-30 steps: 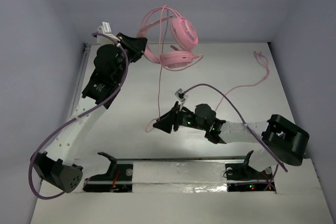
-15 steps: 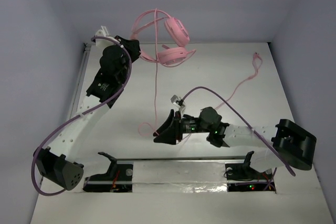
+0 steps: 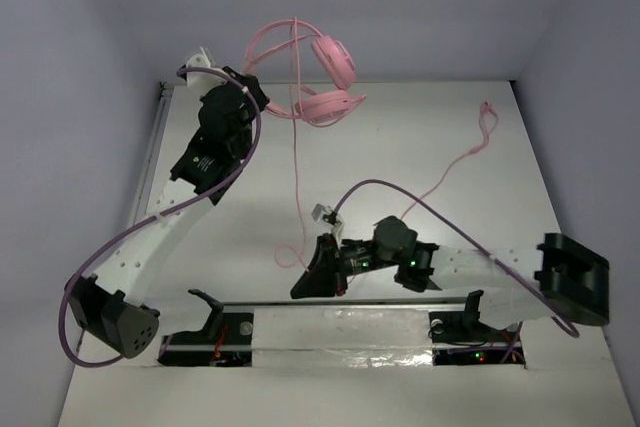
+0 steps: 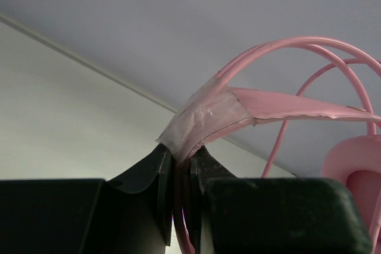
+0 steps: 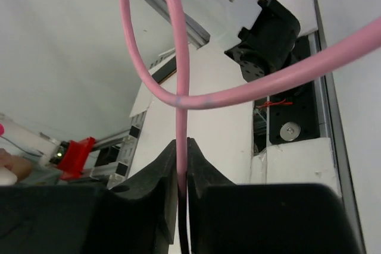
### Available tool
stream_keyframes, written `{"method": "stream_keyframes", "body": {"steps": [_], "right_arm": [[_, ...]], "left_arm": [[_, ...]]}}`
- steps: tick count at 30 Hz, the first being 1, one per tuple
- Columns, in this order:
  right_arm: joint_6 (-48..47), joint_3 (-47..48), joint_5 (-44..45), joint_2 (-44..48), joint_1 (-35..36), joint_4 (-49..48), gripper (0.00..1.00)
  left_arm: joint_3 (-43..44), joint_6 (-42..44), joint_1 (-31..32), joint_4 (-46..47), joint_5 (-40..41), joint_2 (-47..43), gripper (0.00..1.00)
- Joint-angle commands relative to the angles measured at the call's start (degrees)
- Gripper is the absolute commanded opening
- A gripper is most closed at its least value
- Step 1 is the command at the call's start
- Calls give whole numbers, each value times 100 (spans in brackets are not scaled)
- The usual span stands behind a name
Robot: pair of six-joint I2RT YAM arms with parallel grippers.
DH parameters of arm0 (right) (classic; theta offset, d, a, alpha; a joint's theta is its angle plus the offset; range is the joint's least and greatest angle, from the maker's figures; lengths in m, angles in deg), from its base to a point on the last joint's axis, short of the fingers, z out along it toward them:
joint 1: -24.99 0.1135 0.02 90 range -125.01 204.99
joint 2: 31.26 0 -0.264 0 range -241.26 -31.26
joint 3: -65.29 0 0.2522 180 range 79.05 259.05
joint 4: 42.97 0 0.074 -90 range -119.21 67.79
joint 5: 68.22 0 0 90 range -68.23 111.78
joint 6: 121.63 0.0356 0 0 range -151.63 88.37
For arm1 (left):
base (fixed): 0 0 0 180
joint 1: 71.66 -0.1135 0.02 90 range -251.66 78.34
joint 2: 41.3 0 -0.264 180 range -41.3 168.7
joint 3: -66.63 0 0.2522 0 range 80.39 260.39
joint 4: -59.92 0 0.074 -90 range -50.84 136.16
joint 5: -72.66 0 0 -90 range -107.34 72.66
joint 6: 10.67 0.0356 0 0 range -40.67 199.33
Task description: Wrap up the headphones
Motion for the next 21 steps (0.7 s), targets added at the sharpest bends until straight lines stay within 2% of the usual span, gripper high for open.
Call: {"method": "stream_keyframes", "body": {"steps": [1, 5, 7, 9, 10, 15, 18, 21], "right_arm": [[-465, 254, 501, 1034, 123, 1062, 12], [-975, 753, 1677, 2097, 123, 2804, 2], [-1309, 1149, 2092, 2353, 123, 3865, 0], [-1694, 1808, 2786, 2530, 123, 4501, 0], [-1818, 2045, 3058, 2539, 123, 5183, 0], [-2468, 3259, 4729, 2408, 123, 6480, 0], [-2881, 3857, 5616, 2197, 123, 7209, 0], [-3224, 4192, 6320, 2056, 123, 7378, 0]], "left_arm": [[190, 311, -3, 635, 591, -24, 0], [15, 768, 120, 495, 932, -6, 0], [-100, 971, 199, 416, 1013, -23, 0], [-276, 1059, 383, 345, 1118, -76, 0], [-329, 1198, 436, 267, 1171, -94, 0], [-522, 1524, 665, -147, 1277, -67, 0], [-654, 1674, 718, -313, 988, -207, 0], [-821, 1823, 771, -507, 592, -383, 0]]}}
